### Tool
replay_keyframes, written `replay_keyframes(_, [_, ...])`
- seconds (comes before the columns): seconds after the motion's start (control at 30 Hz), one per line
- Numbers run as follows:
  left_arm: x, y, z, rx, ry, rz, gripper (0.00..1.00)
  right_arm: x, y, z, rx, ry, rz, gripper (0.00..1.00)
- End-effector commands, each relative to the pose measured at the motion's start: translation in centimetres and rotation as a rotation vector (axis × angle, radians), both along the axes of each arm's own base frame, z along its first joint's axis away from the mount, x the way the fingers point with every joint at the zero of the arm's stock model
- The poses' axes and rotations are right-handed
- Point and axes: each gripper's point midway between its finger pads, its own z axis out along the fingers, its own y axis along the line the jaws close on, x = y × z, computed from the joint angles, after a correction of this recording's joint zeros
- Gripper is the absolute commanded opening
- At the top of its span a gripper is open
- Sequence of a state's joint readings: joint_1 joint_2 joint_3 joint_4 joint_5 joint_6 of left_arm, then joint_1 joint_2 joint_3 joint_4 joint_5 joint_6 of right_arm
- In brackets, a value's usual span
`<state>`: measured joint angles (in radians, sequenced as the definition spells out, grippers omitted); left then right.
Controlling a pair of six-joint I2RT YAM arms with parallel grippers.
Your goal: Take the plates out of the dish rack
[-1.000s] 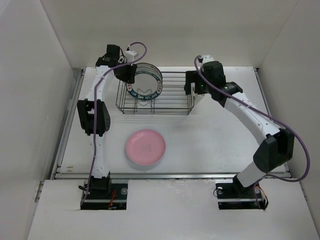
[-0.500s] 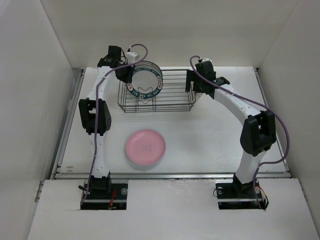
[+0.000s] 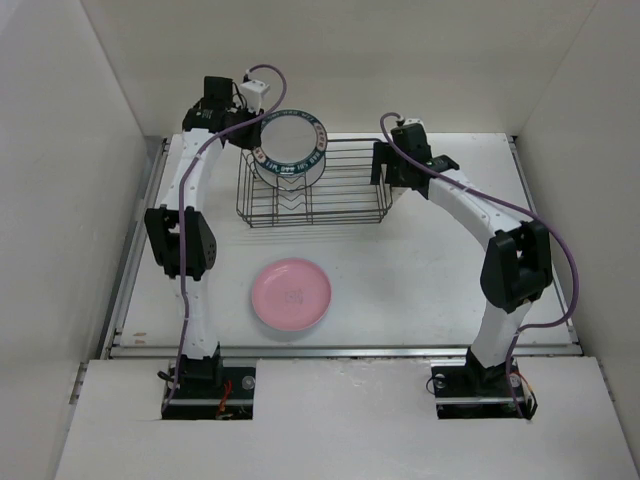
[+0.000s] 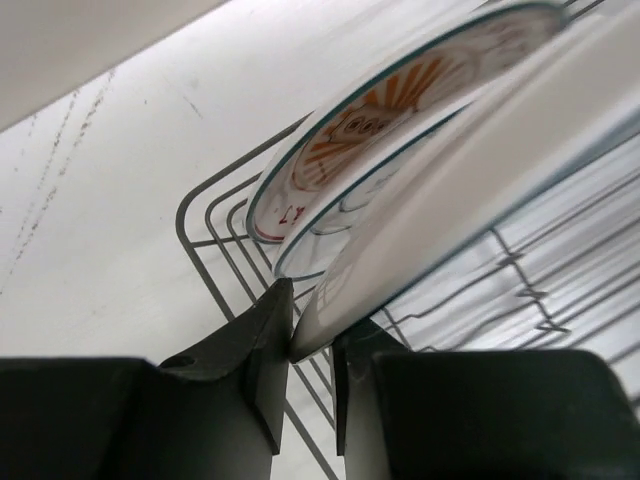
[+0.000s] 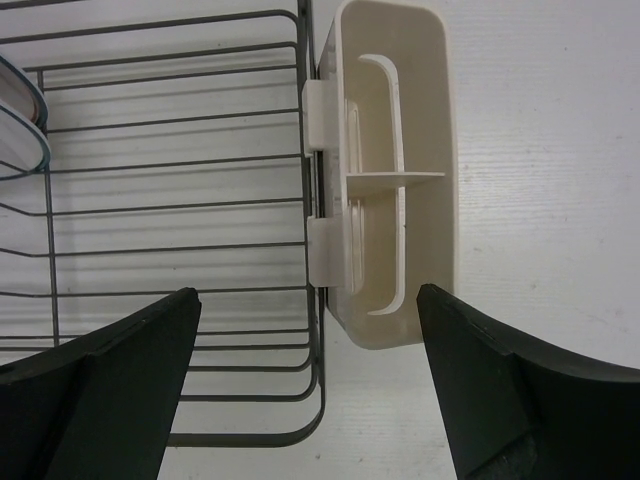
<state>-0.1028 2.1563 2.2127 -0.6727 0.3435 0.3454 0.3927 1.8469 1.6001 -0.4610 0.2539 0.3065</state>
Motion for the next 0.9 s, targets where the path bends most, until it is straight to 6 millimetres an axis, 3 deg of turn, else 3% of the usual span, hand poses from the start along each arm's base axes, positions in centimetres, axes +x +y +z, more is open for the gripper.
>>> replay_keyframes(0.0, [-1.4,-1.1,11.5,-0.150,-0.215,0.010,0.00,0.1,0.5,0.3,0.042,-0.022,0.010,0.95])
replay_keyframes(0.13, [-3.0,-1.4,12.2,-0.185,-0.174,0.015,0.00,-0.3,0.5,0.6,0.052,-0.031,0.018,0.95])
replay_keyframes(0.2, [-4.0,-1.8,12.5,-0.213,-0.143,0.006,0.00,-0.5,0.5,2.3,0.082,-0.061,0.005,0.95])
replay_keyframes(0.27, [-6.1,-3.1,12.0,-0.248,-0.056,-0.038,0.00,-0.8,-0.8,3.6,0.068,-0.089,-0.067,0.95])
replay_keyframes(0.3, [-7.1,-3.9,11.8,-0.256,-0.023,-0.061,0.00,-1.2,-1.6,5.5,0.077,-0.126,-0.109,0.96])
replay_keyframes(0.37, [-9.5,-5.6,10.5,-0.270,0.085,-0.105,0.00,-1.8,-3.7,7.3,0.094,-0.169,-0.228,0.97])
replay_keyframes(0.4, [-10.5,-6.2,9.3,-0.275,0.143,-0.121,0.00,-2.7,-4.8,9.1,0.119,-0.208,-0.256,0.97])
replay_keyframes(0.47, [-12.3,-8.1,7.4,-0.266,0.220,-0.188,0.00,-3.4,-5.0,10.8,0.156,-0.260,-0.261,0.97])
replay_keyframes(0.53, [-13.4,-9.1,5.1,-0.269,0.303,-0.198,0.00,-4.2,-5.6,11.8,0.177,-0.290,-0.261,0.97])
replay_keyframes(0.63, [-14.4,-11.5,5.2,-0.346,0.351,-0.271,0.00,-5.0,-6.2,12.3,0.175,-0.292,-0.284,0.97])
replay_keyframes(0.73, [-17.0,-13.9,5.9,-0.346,0.397,-0.387,0.00,-6.1,-7.0,13.1,0.172,-0.303,-0.310,0.97])
replay_keyframes(0.8, [-19.3,-16.1,5.2,-0.295,0.415,-0.500,0.00,-7.1,-7.4,14.1,0.186,-0.327,-0.310,0.97])
replay_keyframes(0.83, [-20.7,-17.6,3.8,-0.247,0.437,-0.550,0.00,-7.9,-7.7,14.0,0.187,-0.330,-0.310,0.97])
replay_keyframes(0.87, [-20.9,-17.5,3.3,-0.244,0.457,-0.547,0.00,-8.2,-7.9,13.8,0.187,-0.328,-0.310,0.97])
